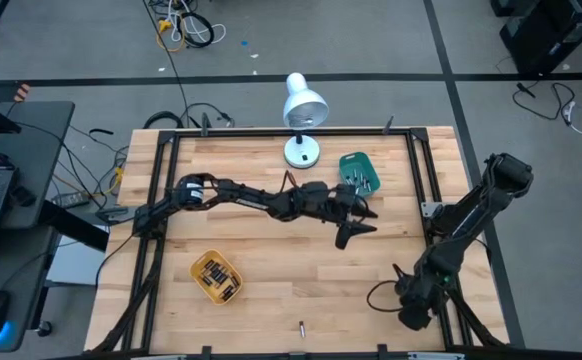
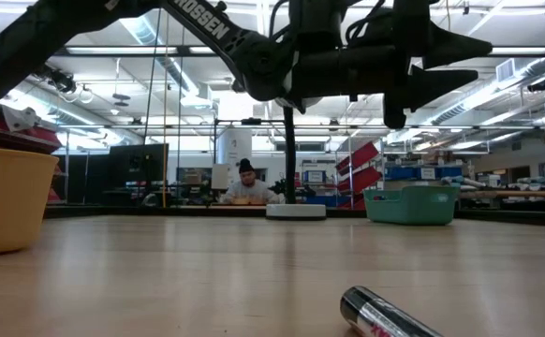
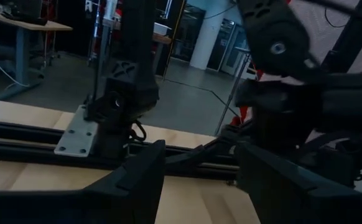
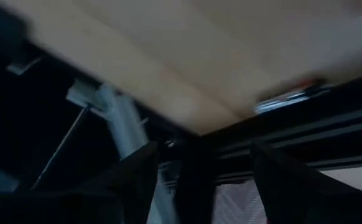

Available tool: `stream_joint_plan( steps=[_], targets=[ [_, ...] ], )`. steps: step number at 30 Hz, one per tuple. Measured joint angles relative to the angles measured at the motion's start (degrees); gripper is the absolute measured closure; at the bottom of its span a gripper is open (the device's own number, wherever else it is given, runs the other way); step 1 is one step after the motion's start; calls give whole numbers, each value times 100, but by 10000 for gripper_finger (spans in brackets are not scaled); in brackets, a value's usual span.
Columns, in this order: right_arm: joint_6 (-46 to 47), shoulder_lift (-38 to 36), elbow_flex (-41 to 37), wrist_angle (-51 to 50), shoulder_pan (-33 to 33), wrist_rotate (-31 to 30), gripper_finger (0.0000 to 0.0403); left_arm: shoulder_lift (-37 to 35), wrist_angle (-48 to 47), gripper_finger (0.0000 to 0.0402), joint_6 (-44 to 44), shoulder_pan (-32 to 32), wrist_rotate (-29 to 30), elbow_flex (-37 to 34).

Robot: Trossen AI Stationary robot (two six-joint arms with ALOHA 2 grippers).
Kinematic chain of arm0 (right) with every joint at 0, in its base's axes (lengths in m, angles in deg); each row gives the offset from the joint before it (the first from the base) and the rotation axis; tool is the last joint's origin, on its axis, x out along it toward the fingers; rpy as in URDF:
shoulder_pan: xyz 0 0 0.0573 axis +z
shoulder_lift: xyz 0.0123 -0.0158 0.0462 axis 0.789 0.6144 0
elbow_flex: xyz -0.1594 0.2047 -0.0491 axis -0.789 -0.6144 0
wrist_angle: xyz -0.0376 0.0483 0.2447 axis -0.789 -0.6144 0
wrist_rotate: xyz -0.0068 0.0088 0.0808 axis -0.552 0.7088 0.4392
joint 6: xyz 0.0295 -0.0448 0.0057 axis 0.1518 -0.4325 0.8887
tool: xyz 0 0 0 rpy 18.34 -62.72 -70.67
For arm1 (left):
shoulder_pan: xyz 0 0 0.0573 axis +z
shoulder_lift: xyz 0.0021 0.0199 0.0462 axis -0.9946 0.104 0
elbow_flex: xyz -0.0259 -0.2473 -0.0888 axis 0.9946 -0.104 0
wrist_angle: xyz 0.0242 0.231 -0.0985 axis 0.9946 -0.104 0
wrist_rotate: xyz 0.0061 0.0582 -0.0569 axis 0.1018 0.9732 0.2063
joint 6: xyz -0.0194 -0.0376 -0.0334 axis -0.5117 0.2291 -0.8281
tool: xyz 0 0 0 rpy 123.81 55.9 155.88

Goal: Sort batteries
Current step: Put the right silver battery into the green bin

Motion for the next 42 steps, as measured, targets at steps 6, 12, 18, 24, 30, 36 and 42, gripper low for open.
stream_joint_plan(
  steps=[6,12,18,24,30,36,42],
  targets=[
    [384,0,-401,102,-45,5,174,0,0,186,-2,-89,102,0],
    [-98,-5,-555,185,93,-21,184,0,0,186,6,-183,101,0],
    [-349,-9,-565,351,138,51,187,0,0,186,9,-251,96,0],
    [-1833,-11,-373,459,181,541,194,0,-1,186,11,-337,94,0],
    [-3452,-11,-285,-36,420,-14,211,0,-2,186,24,-381,92,0],
    [-4227,-11,-281,517,540,148,213,0,-4,186,4,-442,92,0],
    [-4499,-11,-279,930,702,338,216,0,-4,186,-3,-489,77,0]
  ],
)
